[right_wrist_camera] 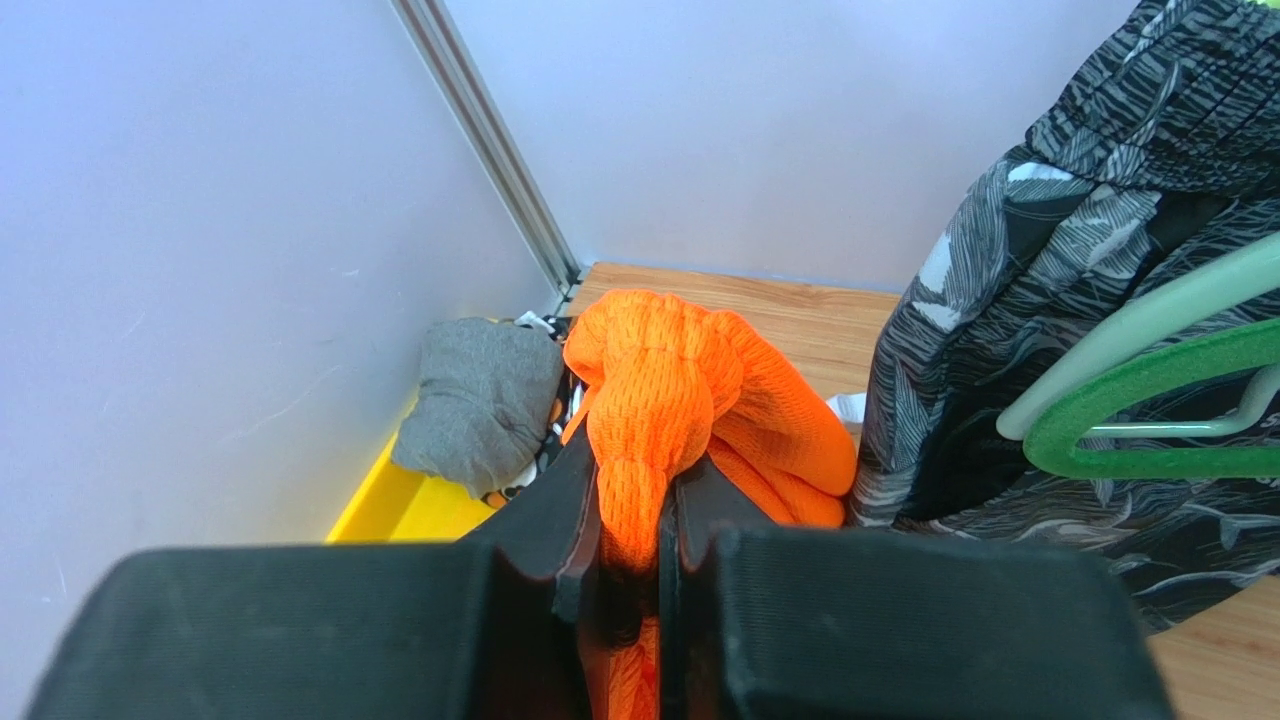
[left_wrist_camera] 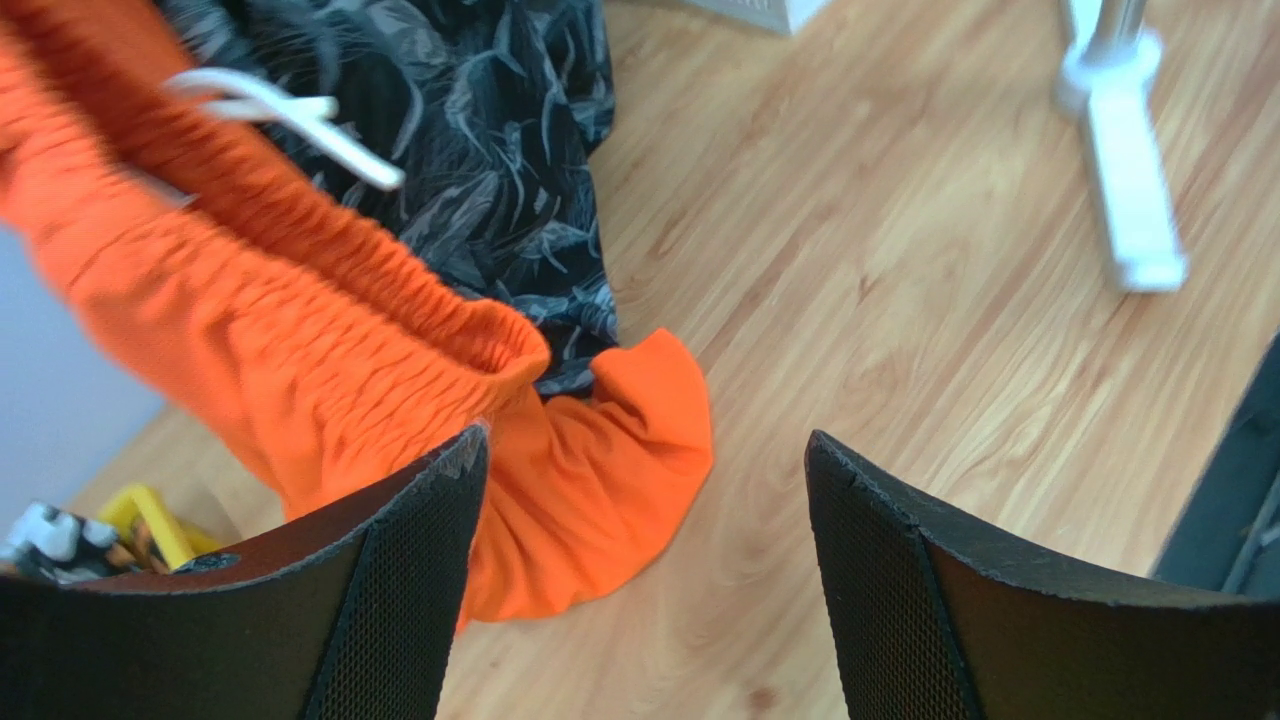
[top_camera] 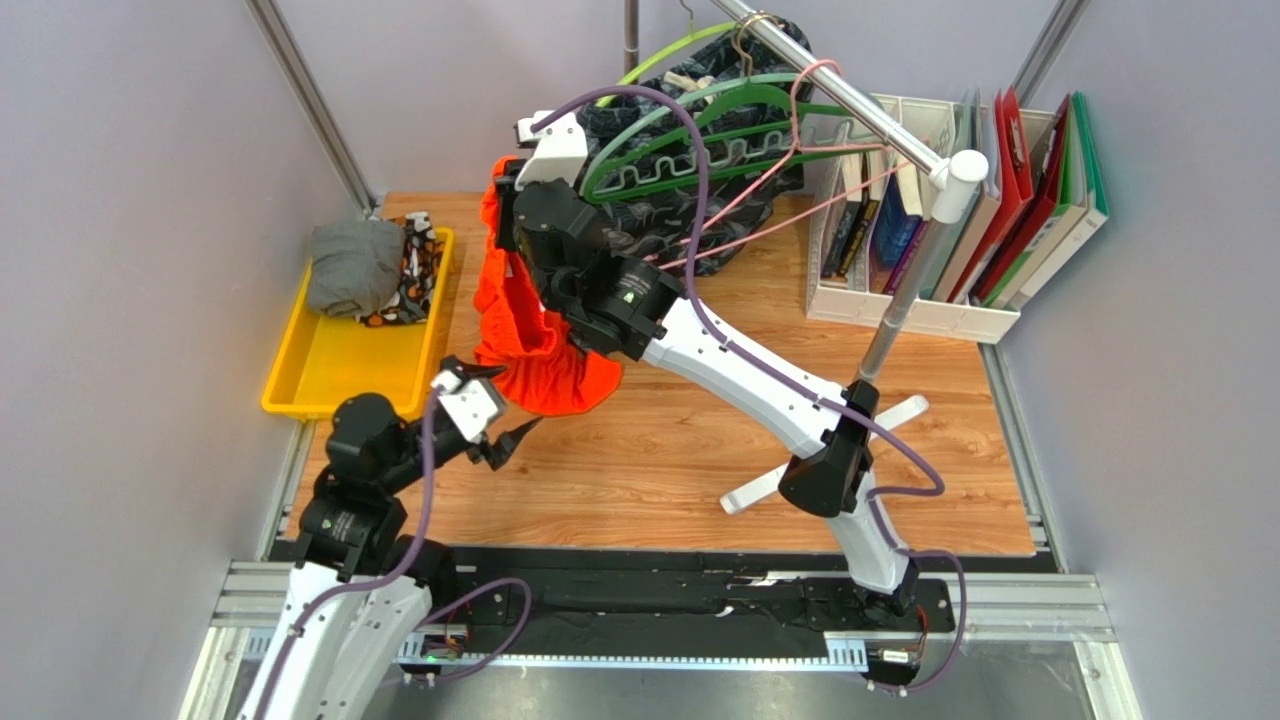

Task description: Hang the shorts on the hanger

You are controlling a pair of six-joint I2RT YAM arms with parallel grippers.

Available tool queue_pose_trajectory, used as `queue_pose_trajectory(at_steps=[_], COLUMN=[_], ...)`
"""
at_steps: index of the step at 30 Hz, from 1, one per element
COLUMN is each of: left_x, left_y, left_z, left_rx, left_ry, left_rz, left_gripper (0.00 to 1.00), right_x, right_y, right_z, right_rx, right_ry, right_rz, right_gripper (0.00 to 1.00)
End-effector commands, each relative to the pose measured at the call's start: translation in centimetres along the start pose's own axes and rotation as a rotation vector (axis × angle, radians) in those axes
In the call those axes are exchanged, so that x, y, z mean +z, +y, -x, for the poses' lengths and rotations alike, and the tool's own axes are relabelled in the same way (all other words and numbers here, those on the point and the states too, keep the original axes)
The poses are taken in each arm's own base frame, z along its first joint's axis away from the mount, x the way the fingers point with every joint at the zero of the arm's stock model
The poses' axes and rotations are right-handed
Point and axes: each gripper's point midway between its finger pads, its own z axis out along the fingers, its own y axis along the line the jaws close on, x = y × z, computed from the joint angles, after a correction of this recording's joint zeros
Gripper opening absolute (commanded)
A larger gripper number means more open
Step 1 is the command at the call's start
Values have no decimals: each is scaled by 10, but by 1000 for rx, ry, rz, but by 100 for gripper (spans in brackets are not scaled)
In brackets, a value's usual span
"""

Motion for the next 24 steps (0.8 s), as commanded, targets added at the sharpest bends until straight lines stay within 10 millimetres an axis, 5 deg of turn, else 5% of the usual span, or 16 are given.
queue_pose_trajectory(at_steps=[1,5,12,16,18,19,22,24], left_x=[12,30,64,91,92,92,77,65], left_y=[23,0,18,38,55,53,63,67], left_z=[-8,-9,-1,-29,-38,-60,-69,-73], left_rx=[404,652,756,805,796,769,739,741], left_ry=[55,113,222,393,511,607,687,726], left_rz=[75,-38,15,62,127,96,131,148], left_gripper=[82,82,79,80,77,74,64,48], right_x=[-4,-2,0,0,0,-1,-3,-6], right_y=[7,7,3,3,2,1,-4,-6], right_z=[54,52,43,41,43,46,52,57], right_rx=[173,172,155,152,140,135,109,102], right_ry=[-153,-161,-148,-144,-148,-154,-171,-180], right_rz=[-14,-18,-36,-35,-40,-43,-57,-60], right_gripper=[0,0,0,0,0,0,0,0])
